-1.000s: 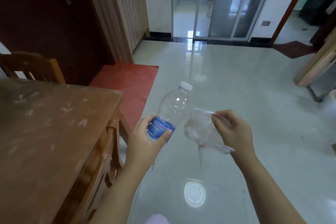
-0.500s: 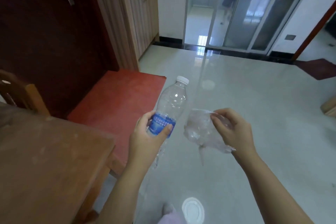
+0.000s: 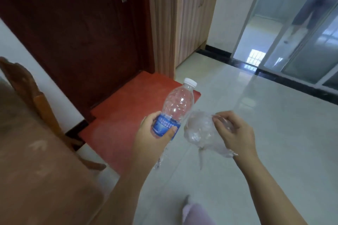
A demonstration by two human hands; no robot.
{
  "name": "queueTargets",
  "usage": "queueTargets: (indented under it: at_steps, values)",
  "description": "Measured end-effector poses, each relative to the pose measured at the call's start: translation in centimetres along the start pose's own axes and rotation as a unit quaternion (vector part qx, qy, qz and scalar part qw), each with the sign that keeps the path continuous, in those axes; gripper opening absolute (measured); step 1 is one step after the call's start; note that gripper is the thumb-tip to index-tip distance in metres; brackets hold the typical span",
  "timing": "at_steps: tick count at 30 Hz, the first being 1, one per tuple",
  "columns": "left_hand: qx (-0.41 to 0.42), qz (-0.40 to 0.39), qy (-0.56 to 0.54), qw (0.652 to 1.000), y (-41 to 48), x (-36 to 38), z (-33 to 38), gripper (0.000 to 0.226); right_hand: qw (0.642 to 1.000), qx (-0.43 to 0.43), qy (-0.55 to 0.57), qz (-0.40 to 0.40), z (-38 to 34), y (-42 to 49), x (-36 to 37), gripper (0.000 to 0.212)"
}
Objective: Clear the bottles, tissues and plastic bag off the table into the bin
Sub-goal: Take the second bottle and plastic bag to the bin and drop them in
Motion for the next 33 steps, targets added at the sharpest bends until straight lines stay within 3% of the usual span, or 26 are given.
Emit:
queueTargets:
  at_steps: [11, 16, 21, 27, 33]
  values:
    - [-0.03, 0.18, 0.052, 0.982, 12.4, -0.1, -0.3, 0.044, 0.984, -0.085, 0.027, -0.155, -1.5, 18.3, 7.5, 0.031]
    - [-0.05, 0.217, 0.052, 0.973, 17.2, -3.4, -2.0, 0.047, 0.967, -0.123, 0.06, -0.214, -4.0, 23.3, 14.8, 0.038]
    - [-0.057, 0.251, 0.054, 0.965, 23.1, -8.1, -4.5, 0.058, 0.952, -0.157, 0.081, -0.251, -7.3, 27.8, 23.2, 0.032]
    - [-0.057, 0.292, 0.066, 0.952, 29.7, -14.8, -7.1, 0.06, 0.937, -0.163, 0.083, -0.298, -11.5, 32.6, 32.9, 0.019]
    - [-0.071, 0.344, 0.068, 0.934, 34.8, -19.1, -9.2, 0.056, 0.915, -0.134, 0.114, -0.364, -14.1, 36.4, 41.5, 0.021]
Point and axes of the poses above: each hand's wrist, its own y-axis towards the middle knuckle, its own x-axis out of the palm, z = x × y, the point moved 3 cm from there along y, towards the middle knuckle, and after that the axes turned 5 degrees about x, right-handed, at the moved point
